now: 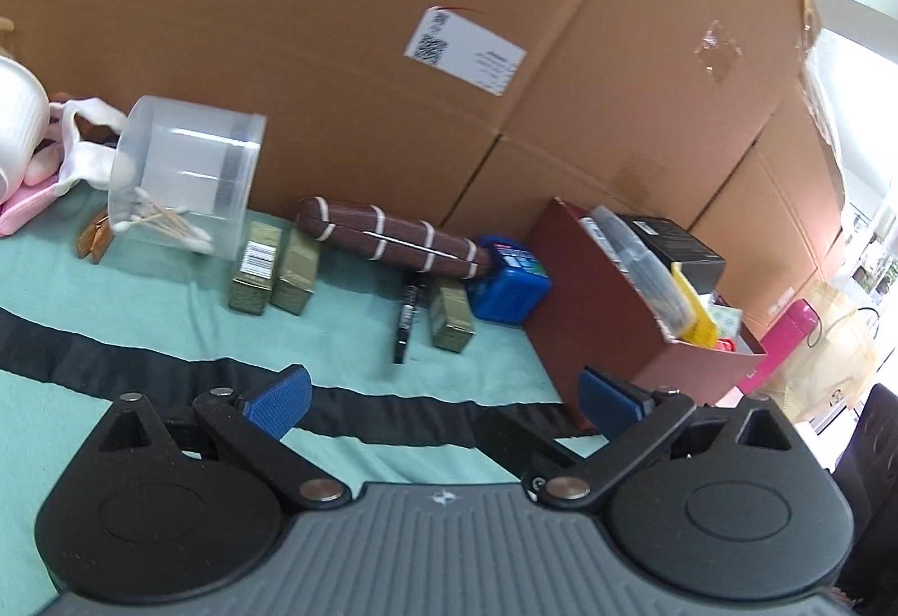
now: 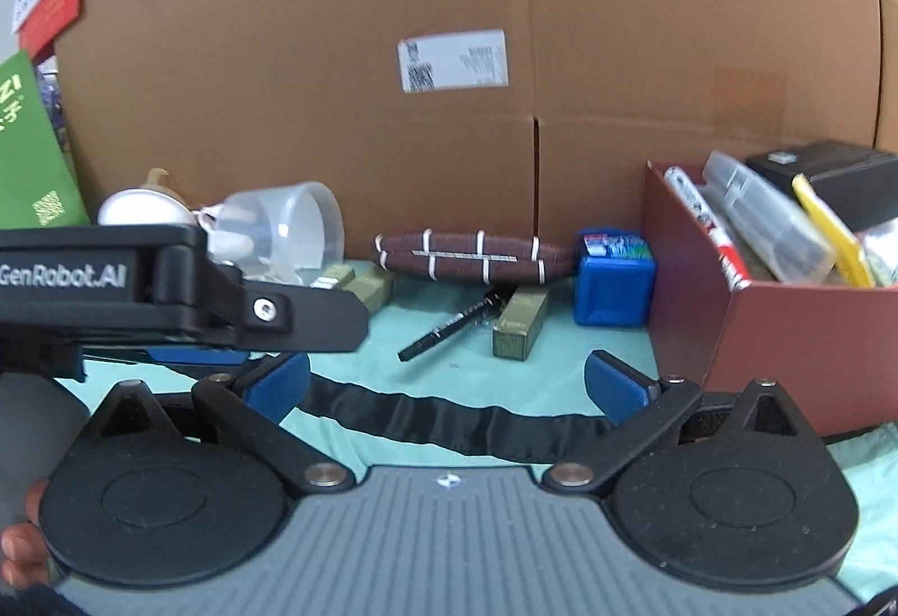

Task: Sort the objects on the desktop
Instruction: 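Move both tools back toward the black marker on the mat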

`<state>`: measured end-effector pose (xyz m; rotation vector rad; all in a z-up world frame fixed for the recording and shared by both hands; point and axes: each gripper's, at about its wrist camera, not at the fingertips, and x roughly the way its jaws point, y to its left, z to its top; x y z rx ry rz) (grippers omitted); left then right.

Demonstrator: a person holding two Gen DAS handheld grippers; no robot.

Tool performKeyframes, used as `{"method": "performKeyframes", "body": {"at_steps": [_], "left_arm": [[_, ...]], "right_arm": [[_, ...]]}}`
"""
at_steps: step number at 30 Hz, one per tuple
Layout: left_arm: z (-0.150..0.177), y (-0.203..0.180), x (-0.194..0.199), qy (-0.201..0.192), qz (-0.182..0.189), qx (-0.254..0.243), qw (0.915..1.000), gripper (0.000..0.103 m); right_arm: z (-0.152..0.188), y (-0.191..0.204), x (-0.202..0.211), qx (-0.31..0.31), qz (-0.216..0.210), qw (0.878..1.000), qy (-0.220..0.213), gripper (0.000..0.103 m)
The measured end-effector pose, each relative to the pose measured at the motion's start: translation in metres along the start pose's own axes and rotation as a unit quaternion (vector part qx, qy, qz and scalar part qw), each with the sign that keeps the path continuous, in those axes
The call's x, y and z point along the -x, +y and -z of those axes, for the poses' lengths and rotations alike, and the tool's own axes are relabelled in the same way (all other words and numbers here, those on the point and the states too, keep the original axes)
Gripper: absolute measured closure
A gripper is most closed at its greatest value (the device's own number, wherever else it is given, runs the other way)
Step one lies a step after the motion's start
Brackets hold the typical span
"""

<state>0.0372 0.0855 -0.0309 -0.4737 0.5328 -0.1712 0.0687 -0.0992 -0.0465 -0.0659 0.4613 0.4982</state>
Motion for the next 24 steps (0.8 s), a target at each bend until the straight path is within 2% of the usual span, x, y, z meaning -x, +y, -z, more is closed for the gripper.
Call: {"method": "performKeyframes", "body": {"at_steps": [6, 10, 11, 12, 13, 19, 24], "left_arm": [[-0.005, 0.005, -0.022, 0.015, 0.0, -0.009, 0.9998, 0.001], [-0.011, 0.008, -0.038, 0.032, -0.016, -0.013, 0.9993, 0.011], [-0.012, 0.009, -0.043, 0.036, -0.016, -0.01, 0.9992, 0.011], [-0.013, 0.01, -0.046, 0.038, -0.015, -0.009, 0.9991, 0.012], [-0.015, 0.011, -0.051, 0.04, -0.014, -0.009, 0.999, 0.016], [-0.023, 0.006, -0.071, 0.055, -0.021, -0.017, 0.9981, 0.039], [-0.026, 0.0, -0.082, 0.065, -0.02, -0.031, 0.9972, 0.047]], "right_arm": [[0.001, -0.006, -0.02, -0.002, 0.02, 1.0, 0.011, 0.002], [0.003, -0.009, -0.032, 0.007, 0.051, 0.998, 0.024, 0.004], [0.004, -0.01, -0.036, 0.012, 0.061, 0.998, 0.027, 0.006], [0.004, -0.01, -0.039, 0.015, 0.069, 0.997, 0.031, 0.015], [0.004, -0.01, -0.043, 0.019, 0.076, 0.996, 0.036, 0.019], [0.003, -0.017, -0.06, 0.025, 0.083, 0.995, 0.047, 0.023], [-0.005, -0.026, -0.072, 0.007, 0.08, 0.996, 0.048, 0.029]]}}
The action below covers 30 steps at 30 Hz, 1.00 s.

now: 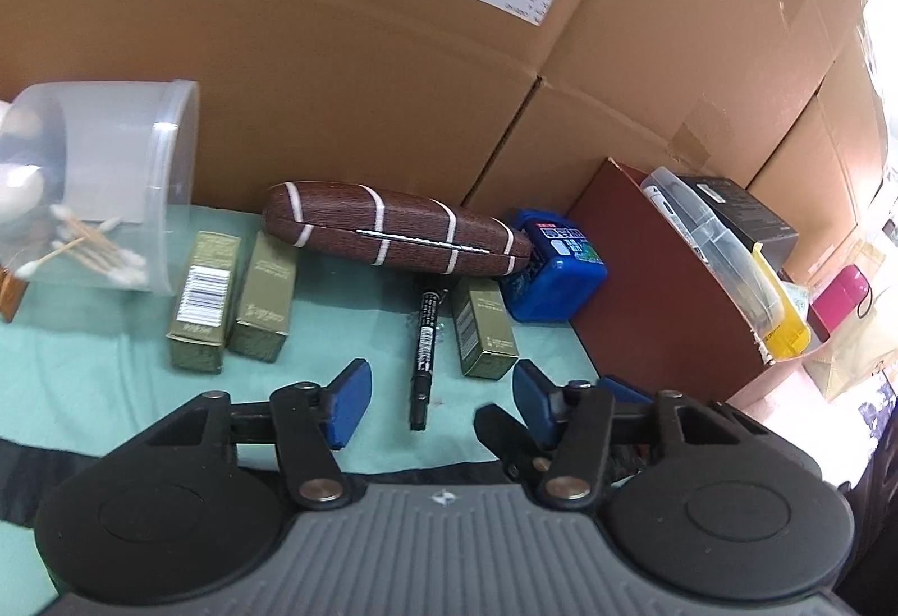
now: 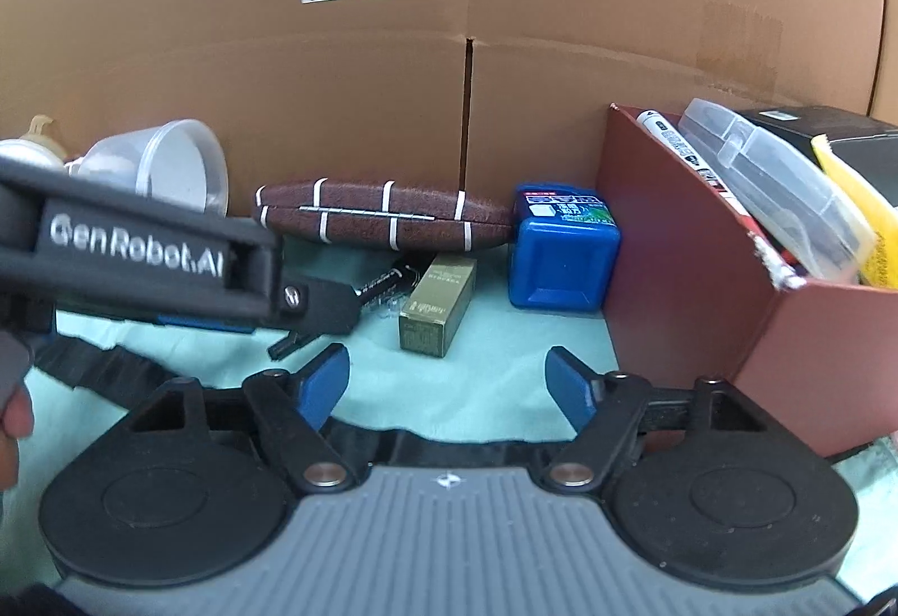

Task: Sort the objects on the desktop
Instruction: 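Move both tools back toward the black marker on the mat, then grasp the black marker with the left tool while the right tool grasps an olive-green box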

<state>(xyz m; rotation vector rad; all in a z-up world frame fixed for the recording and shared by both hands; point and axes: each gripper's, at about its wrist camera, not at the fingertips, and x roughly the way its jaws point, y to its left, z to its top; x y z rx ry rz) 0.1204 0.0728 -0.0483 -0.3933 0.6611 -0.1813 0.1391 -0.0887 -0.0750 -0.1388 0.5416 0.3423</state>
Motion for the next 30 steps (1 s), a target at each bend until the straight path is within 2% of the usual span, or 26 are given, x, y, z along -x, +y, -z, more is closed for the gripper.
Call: {"method": "performKeyframes", "body": {"at_steps": [7, 12, 14, 16, 18, 21, 22, 30], "left_arm": [[-0.003, -0.003, -0.009, 0.007, -0.005, -0.009, 0.9999, 0.059], [-0.006, -0.004, -0.013, 0.009, -0.009, -0.011, 0.9999, 0.061], [-0.007, -0.004, -0.016, 0.01, -0.009, -0.01, 0.9999, 0.069], [-0.008, -0.002, -0.019, 0.019, -0.01, -0.005, 0.9997, 0.085], [-0.008, 0.003, -0.02, 0.016, -0.011, 0.006, 0.9998, 0.087], [-0.008, 0.009, -0.021, 0.023, -0.01, 0.018, 0.9995, 0.095], [-0.007, 0.011, -0.021, 0.023, -0.008, 0.022, 0.9995, 0.095], [0.0, 0.006, -0.016, 0.029, -0.003, 0.003, 0.9996, 0.096]], "right_arm": [[-0.003, -0.004, -0.017, -0.02, -0.014, 1.0, 0.013, 0.041], [-0.005, -0.006, -0.024, -0.026, -0.014, 0.999, 0.021, 0.046], [-0.006, -0.006, -0.028, -0.03, -0.014, 0.999, 0.027, 0.05], [-0.009, -0.007, -0.032, -0.034, -0.014, 0.999, 0.027, 0.055], [-0.01, -0.007, -0.035, -0.033, -0.015, 0.999, 0.03, 0.061], [-0.01, -0.008, -0.035, -0.034, -0.018, 0.999, 0.027, 0.078], [-0.01, -0.009, -0.035, -0.036, -0.019, 0.999, 0.026, 0.081], [-0.007, -0.01, -0.028, -0.026, -0.024, 0.999, 0.035, 0.081]]}}
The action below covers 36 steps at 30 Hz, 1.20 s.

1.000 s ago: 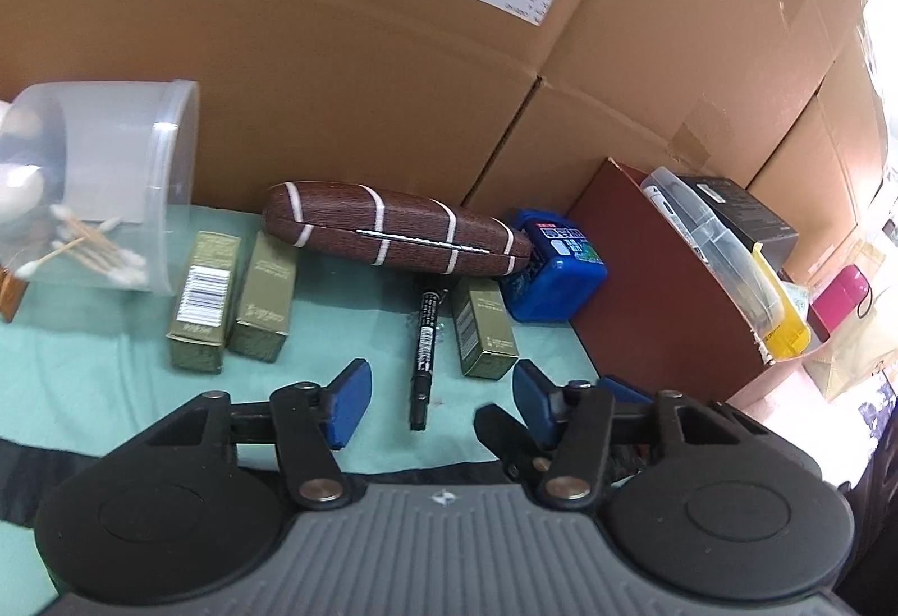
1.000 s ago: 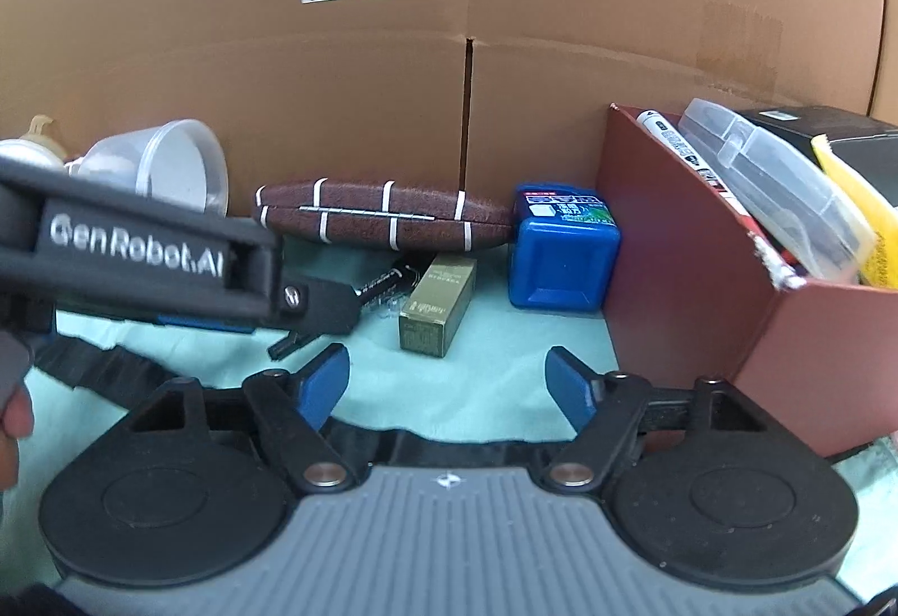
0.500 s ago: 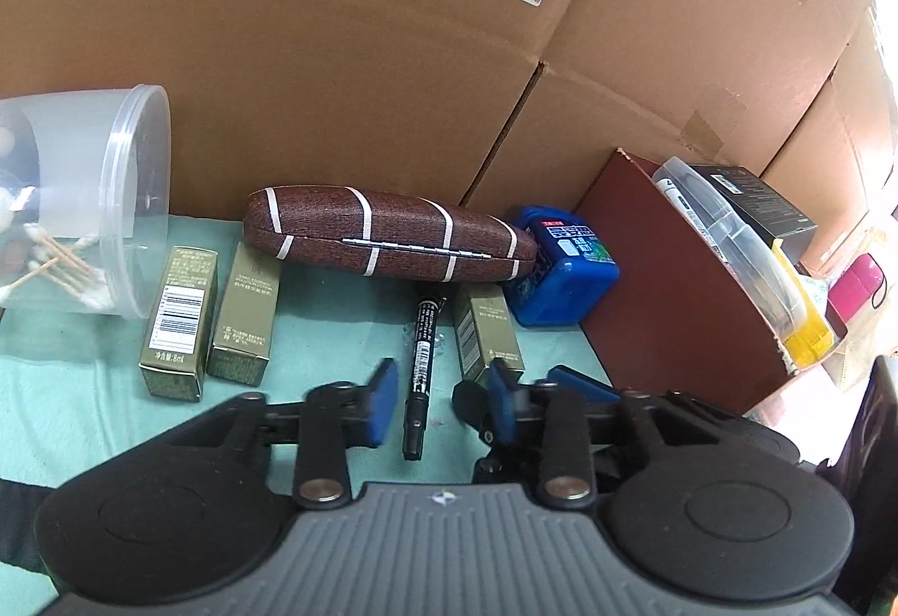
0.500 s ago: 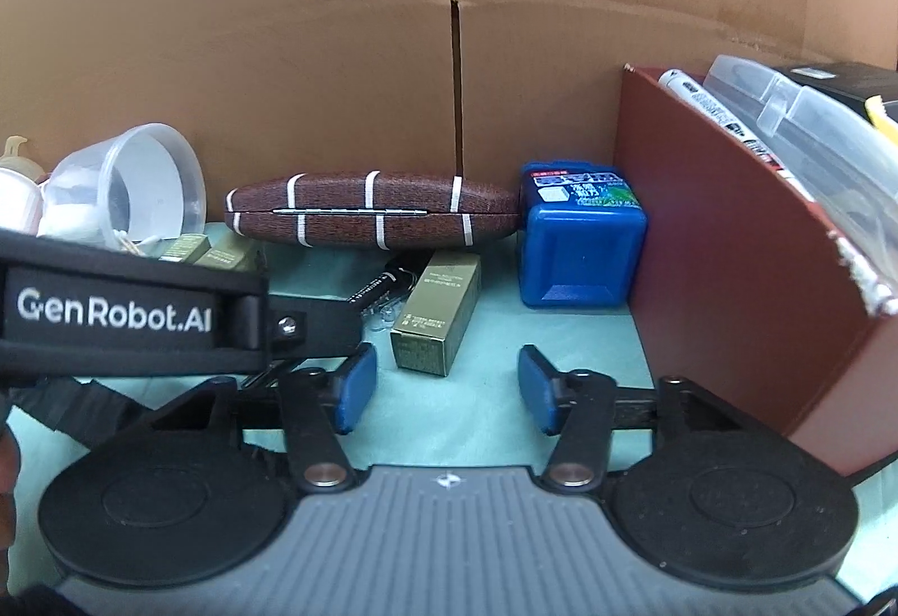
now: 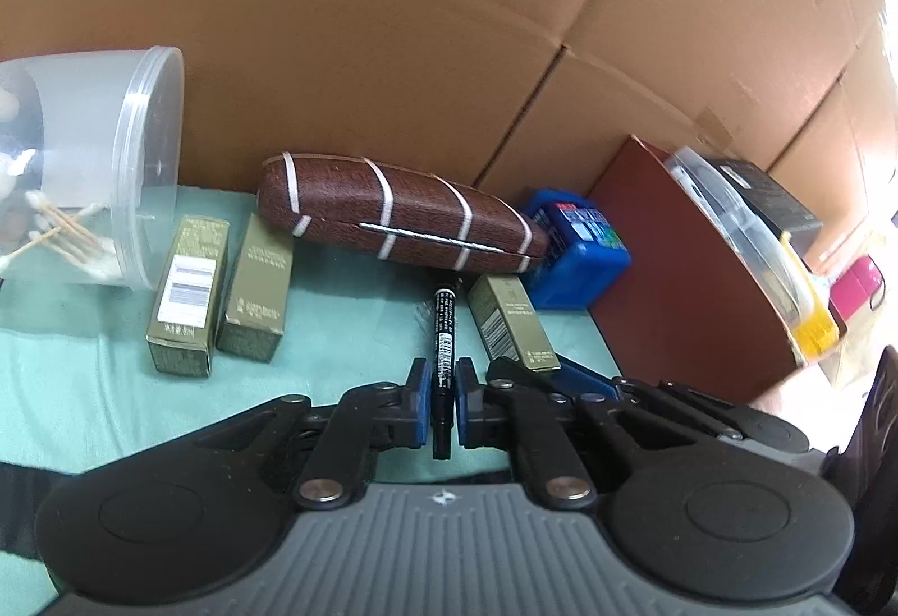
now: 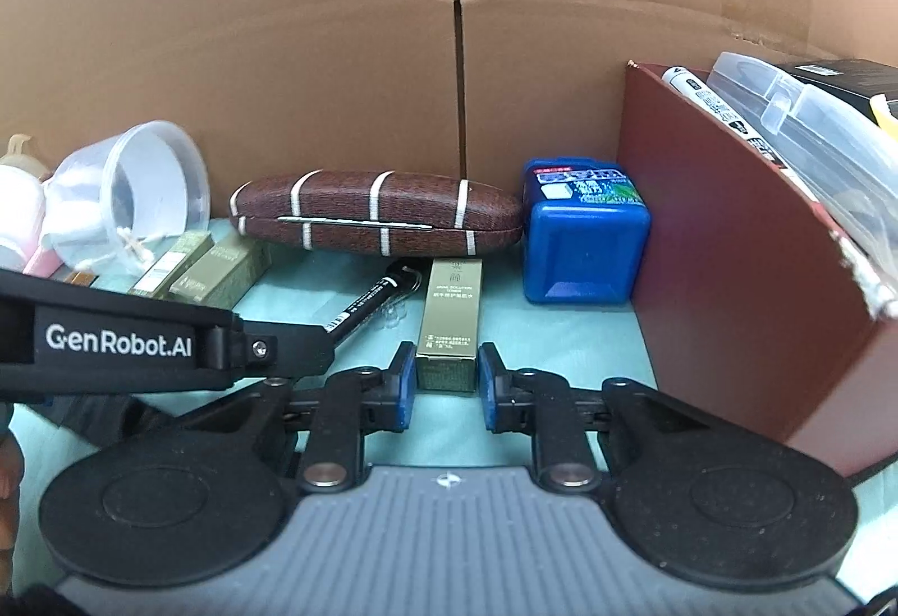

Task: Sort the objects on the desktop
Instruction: 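Grasp the black marker with the left tool while the right tool grasps an olive-green box, then lift the marker and olive box and carry both over the dark-red box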

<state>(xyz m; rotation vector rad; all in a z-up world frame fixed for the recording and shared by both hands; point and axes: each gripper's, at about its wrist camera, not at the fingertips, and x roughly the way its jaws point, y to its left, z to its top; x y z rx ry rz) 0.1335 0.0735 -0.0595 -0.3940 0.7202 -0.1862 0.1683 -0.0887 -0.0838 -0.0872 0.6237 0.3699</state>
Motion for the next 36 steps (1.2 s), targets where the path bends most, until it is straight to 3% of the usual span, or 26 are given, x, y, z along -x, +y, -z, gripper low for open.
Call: {"method": "performKeyframes", "body": {"at_steps": [18, 23, 27, 34, 36], "left_arm": [[0.068, -0.004, 0.064, 0.014, 0.025, 0.019, 0.9994, 0.096], [0.073, -0.011, 0.072, 0.005, 0.01, 0.004, 0.9999, 0.096], [0.067, -0.011, 0.066, 0.001, 0.002, 0.01, 1.0, 0.077], [0.061, -0.024, 0.047, 0.006, -0.012, -0.009, 0.9999, 0.066], [0.059, -0.028, 0.042, 0.006, -0.016, -0.017, 0.9997, 0.068]], "right_arm": [[0.05, 0.001, 0.084, 0.02, -0.032, 0.999, 0.026, 0.081], [0.06, 0.0, 0.094, 0.021, -0.024, 0.999, 0.028, 0.081], [0.058, 0.0, 0.092, 0.013, -0.024, 0.999, 0.025, 0.08], [0.052, -0.002, 0.085, 0.012, -0.024, 0.999, 0.021, 0.079], [0.05, -0.004, 0.082, 0.01, -0.021, 1.0, 0.02, 0.079]]}}
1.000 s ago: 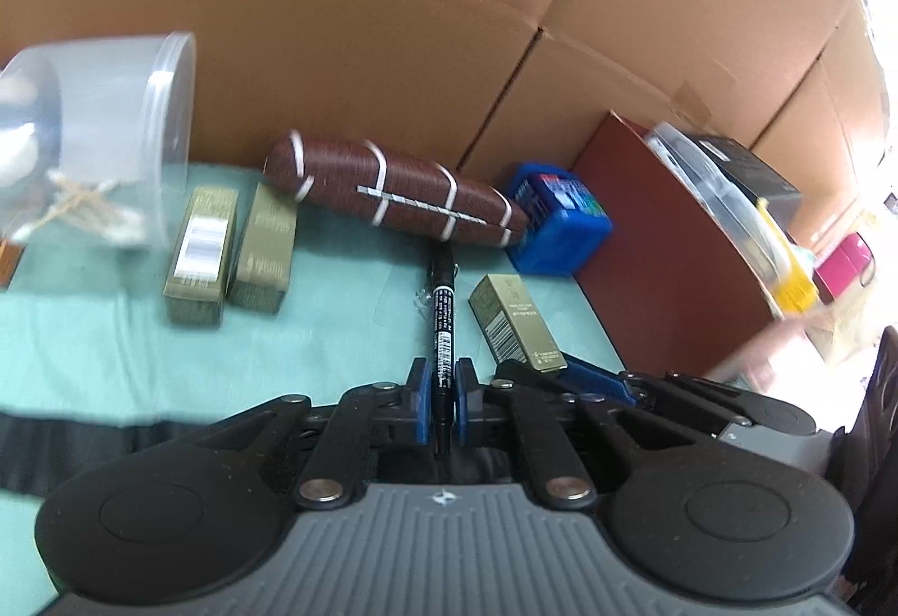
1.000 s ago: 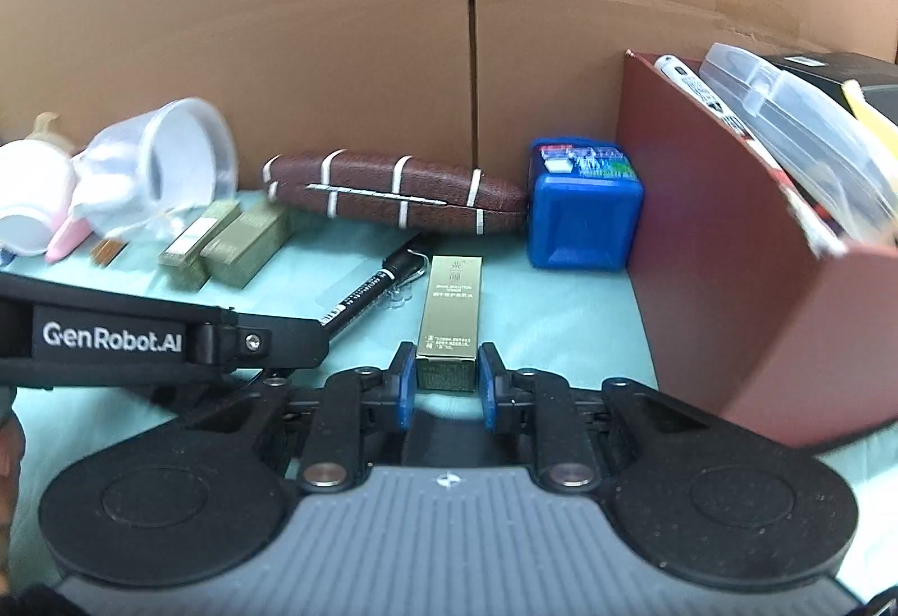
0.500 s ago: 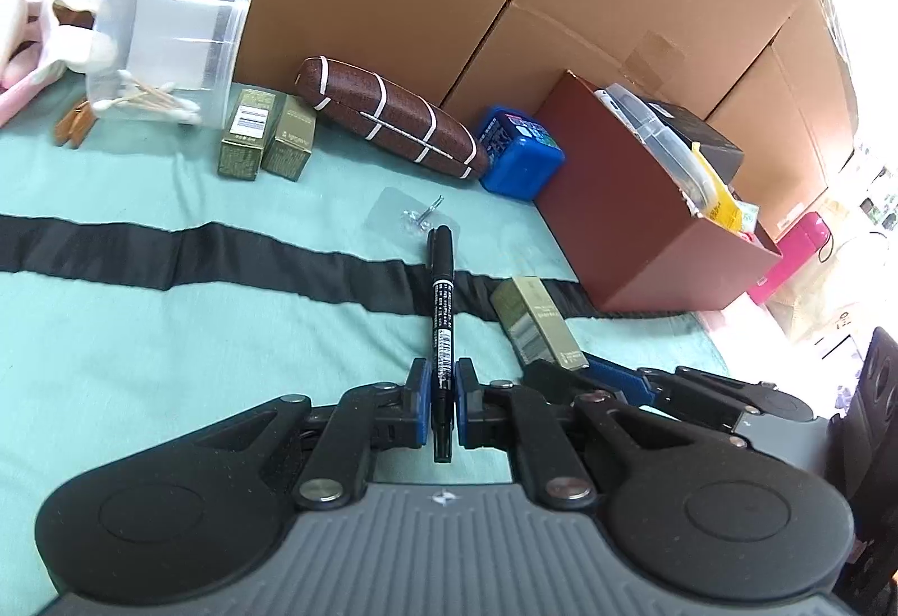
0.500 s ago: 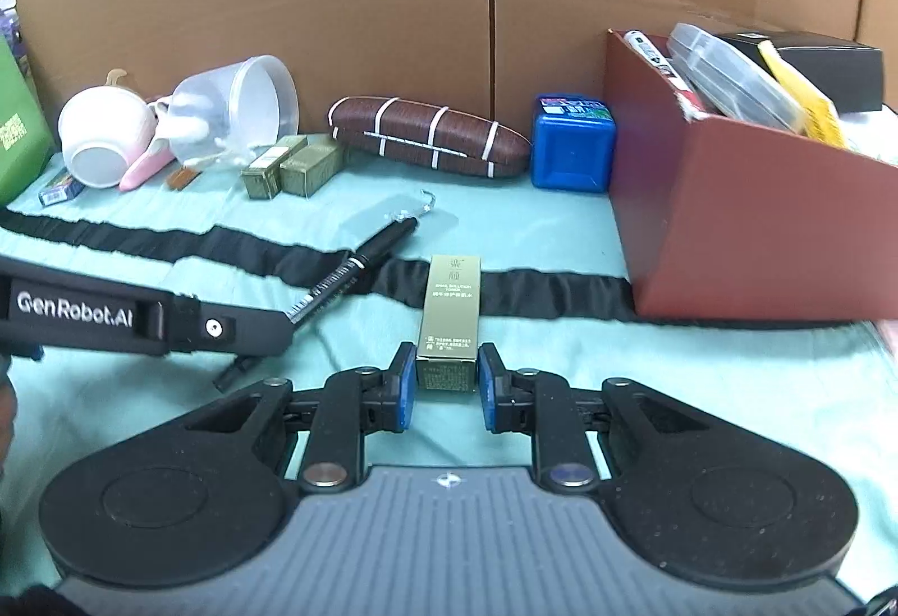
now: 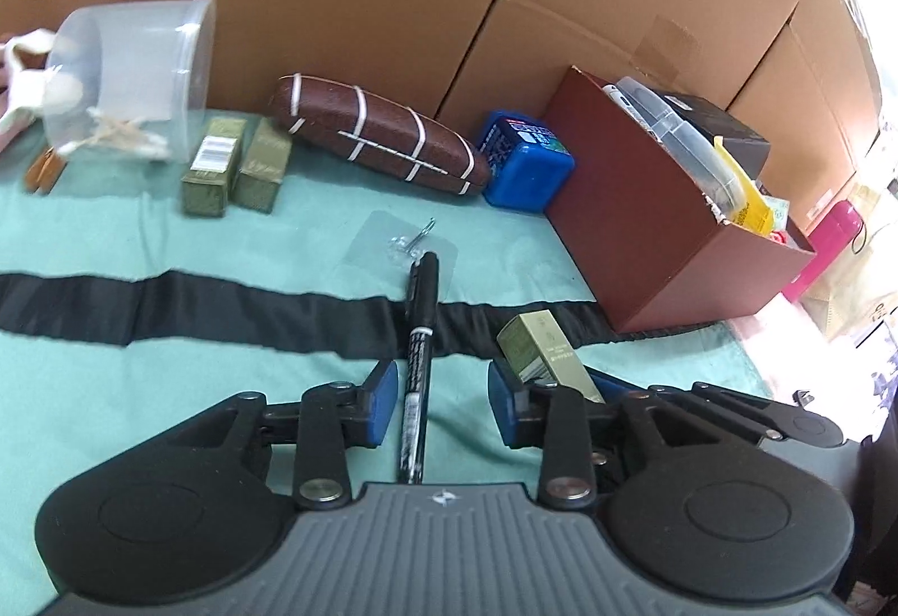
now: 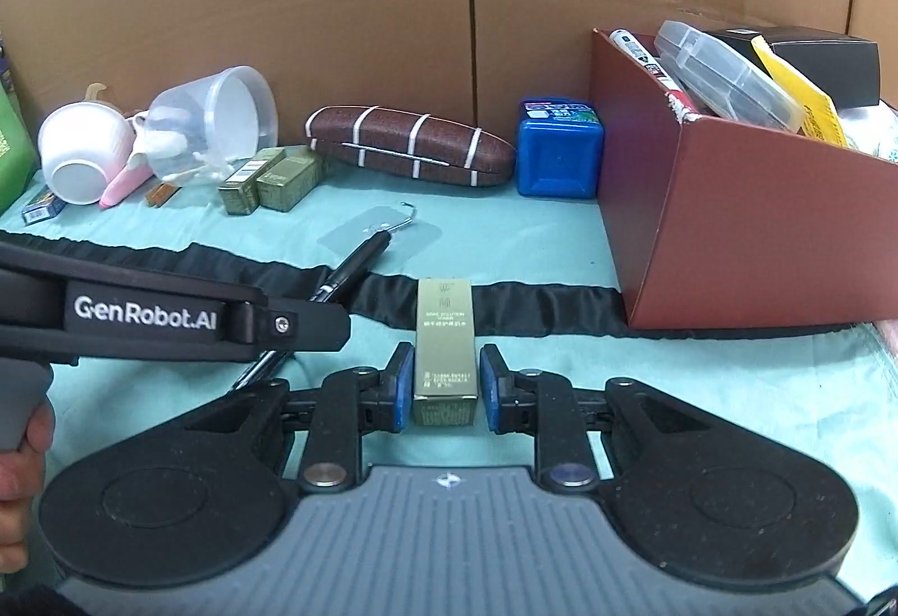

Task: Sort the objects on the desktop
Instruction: 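Lift the marker and olive box and carry both over the dark-red box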

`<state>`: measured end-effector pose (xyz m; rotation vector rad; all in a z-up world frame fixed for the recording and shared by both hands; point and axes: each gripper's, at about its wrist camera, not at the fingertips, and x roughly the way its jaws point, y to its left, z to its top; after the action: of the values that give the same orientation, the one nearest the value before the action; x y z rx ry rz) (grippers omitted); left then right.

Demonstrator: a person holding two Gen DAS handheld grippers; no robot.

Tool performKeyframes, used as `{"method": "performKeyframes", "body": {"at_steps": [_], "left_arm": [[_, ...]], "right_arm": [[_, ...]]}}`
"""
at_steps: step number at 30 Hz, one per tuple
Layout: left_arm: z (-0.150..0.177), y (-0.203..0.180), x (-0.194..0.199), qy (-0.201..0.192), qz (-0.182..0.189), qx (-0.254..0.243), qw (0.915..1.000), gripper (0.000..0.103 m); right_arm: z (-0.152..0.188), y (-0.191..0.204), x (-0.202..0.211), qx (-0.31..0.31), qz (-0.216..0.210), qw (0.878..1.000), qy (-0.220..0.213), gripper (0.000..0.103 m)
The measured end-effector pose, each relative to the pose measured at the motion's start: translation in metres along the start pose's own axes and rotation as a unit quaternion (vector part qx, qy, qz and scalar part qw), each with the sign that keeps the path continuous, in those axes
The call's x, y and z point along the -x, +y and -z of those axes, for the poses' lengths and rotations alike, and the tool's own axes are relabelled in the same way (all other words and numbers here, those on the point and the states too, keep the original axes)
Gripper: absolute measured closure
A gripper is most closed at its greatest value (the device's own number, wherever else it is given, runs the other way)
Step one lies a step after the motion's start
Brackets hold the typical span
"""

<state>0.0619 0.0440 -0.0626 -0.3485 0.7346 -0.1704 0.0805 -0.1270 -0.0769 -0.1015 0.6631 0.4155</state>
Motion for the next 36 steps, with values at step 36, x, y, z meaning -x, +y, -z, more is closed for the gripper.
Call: {"method": "performKeyframes", "body": {"at_steps": [36], "left_arm": [[-0.065, -0.144, 0.051, -0.1, 0.135, -0.095, 0.9812, 0.095]], "right_arm": [[-0.038, -0.091, 0.124, -0.048, 0.055, 0.979, -0.189, 0.082]]}}
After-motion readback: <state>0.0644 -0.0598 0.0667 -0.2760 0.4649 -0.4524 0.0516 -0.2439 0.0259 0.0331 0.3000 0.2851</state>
